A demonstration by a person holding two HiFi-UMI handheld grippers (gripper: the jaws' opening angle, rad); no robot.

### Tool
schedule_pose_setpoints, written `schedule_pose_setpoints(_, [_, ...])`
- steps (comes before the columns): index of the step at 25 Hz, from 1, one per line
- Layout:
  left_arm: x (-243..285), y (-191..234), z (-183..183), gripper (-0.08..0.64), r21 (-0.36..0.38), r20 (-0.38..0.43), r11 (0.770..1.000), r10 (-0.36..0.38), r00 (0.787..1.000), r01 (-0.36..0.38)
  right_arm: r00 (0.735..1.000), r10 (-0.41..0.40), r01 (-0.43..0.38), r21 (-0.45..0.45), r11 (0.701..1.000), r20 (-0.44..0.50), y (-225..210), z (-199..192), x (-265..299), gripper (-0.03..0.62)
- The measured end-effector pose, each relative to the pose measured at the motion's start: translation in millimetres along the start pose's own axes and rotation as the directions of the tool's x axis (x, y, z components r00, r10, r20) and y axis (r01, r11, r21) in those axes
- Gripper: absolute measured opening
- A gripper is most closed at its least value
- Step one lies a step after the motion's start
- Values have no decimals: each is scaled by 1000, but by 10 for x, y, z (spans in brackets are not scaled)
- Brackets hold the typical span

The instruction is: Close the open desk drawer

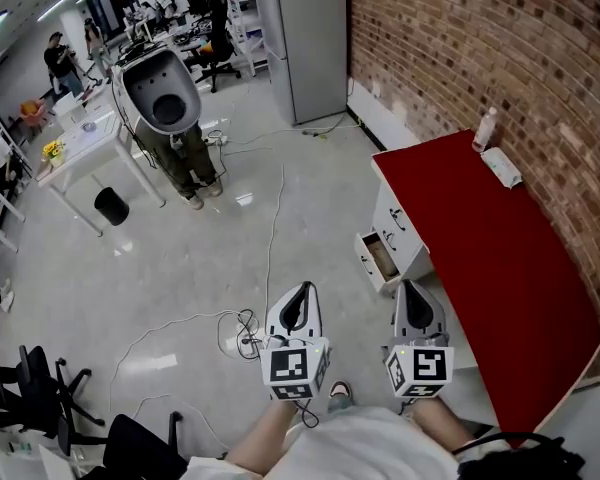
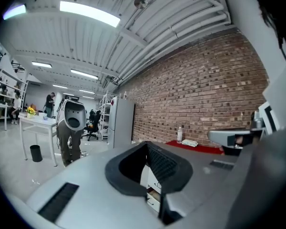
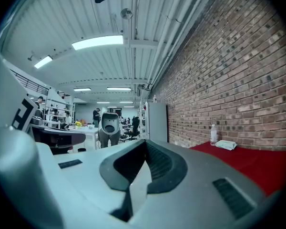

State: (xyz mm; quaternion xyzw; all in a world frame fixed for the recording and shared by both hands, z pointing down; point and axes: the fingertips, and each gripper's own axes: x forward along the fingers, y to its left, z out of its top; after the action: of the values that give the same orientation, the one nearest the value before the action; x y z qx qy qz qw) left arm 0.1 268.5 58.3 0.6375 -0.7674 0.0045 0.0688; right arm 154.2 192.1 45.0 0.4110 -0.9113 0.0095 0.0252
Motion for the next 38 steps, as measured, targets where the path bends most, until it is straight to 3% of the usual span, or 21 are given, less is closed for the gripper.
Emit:
schedule_pose_setpoints(8, [350, -54, -21, 9, 2, -10, 1000, -9, 1000, 9, 999, 26, -26, 1, 1000, -23, -86, -80, 292, -2])
schedule_pose_setpoints(21, [851, 77, -60, 9, 3, -21, 1000, -11, 1000, 12, 997, -8, 8, 7, 1000, -75, -304, -270, 684, -2])
schedule_pose_setpoints(38, [2202, 499, 109, 9, 23, -52, 983, -180, 982, 181, 989, -111, 110, -12, 994, -95, -335, -208, 1910, -2])
